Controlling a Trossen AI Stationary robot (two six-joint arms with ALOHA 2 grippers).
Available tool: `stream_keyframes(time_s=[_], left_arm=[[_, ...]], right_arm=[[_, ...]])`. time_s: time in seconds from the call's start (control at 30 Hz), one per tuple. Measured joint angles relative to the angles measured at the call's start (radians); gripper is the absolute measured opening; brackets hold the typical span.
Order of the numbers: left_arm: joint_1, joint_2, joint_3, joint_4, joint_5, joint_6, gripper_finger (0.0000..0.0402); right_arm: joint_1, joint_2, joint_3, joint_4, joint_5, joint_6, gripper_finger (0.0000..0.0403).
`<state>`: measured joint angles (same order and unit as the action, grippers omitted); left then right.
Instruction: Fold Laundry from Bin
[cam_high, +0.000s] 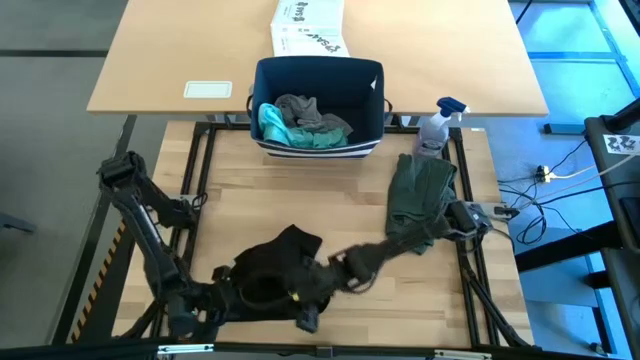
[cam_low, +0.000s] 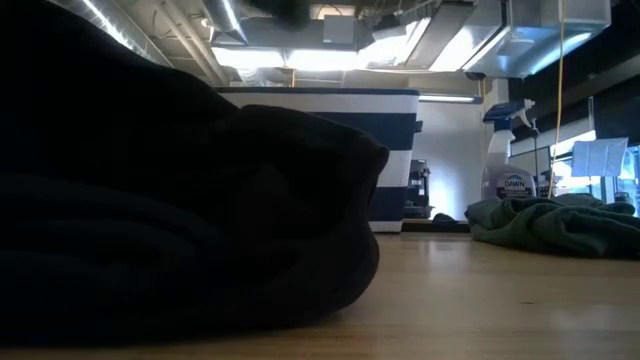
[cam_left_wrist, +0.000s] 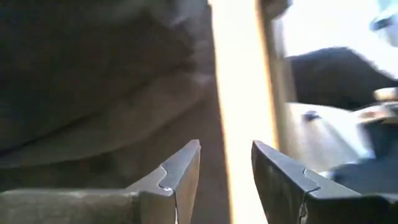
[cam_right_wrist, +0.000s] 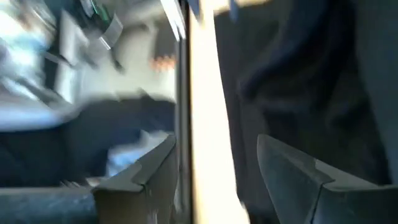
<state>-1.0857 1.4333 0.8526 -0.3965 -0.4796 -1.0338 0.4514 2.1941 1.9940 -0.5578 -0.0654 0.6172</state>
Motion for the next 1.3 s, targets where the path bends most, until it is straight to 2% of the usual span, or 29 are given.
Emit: stream_keyframes(time_s=[0.07,0.17,0.2,0.27,0.33,0.43,0.5,0.6,0.77,0.87,1.0,1.1,1.17,1.23,1.3], left_arm=[[-0.008,-0.035,0.036,0.01,-0.059,0.049,0.0141],[0.004,-0.051,0.061,0.086,-0.265,0.177,0.0141],[0.021,-0.043,0.061,0.115,-0.304,0.23,0.0141],[0.083,-0.015,0.061,0.17,-0.307,0.315,0.0141],[0.164,0.029,0.061,0.222,-0.249,0.366,0.0141],[0.286,0.103,0.06,0.245,-0.13,0.413,0.0141],[0.347,0.125,0.06,0.197,-0.024,0.401,0.0141],[0.385,0.126,0.06,0.026,0.133,0.289,0.0141],[0.306,0.077,0.061,-0.323,0.377,-0.003,0.0141],[0.208,0.052,0.061,-0.462,0.456,-0.197,0.0141],[0.084,0.024,0.061,-0.556,0.496,-0.345,0.0141],[0.013,0.005,0.073,-0.591,0.46,-0.414,0.0141],[-0.026,-0.011,0.112,-0.59,0.366,-0.444,0.0141],[-0.058,-0.025,0.168,-0.581,0.217,-0.446,0.0141],[-0.082,-0.026,0.213,-0.562,-0.003,-0.388,0.0141]], right_arm=[[0.044,-0.001,0.048,-0.131,0.104,-0.036,0.0214],[0.1,-0.003,0.059,-0.224,0.314,-0.049,0.0214],[0.115,-0.003,0.056,-0.252,0.38,-0.04,0.0214],[0.134,-0.003,0.031,-0.268,0.519,-0.011,0.0214],[0.15,-0.003,-0.01,-0.272,0.645,0.034,0.0214],[0.161,-0.002,-0.06,-0.341,0.756,0.125,0.0214],[0.162,-0.002,-0.092,-0.368,0.78,0.195,0.0214],[0.158,-0.002,-0.141,-0.386,0.78,0.254,0.0214],[0.157,-0.001,-0.195,-0.387,0.763,0.277,0.0214],[0.155,-0.001,-0.198,-0.386,0.762,0.273,0.0214],[0.142,-0.002,-0.197,-0.382,0.765,0.259,0.0214],[0.141,-0.002,-0.193,-0.37,0.753,0.237,0.0214],[0.143,-0.002,-0.193,-0.344,0.745,0.213,0.0214],[0.144,-0.002,-0.193,-0.303,0.742,0.188,0.0214],[0.146,-0.002,-0.193,-0.241,0.749,0.16,0.0214]])
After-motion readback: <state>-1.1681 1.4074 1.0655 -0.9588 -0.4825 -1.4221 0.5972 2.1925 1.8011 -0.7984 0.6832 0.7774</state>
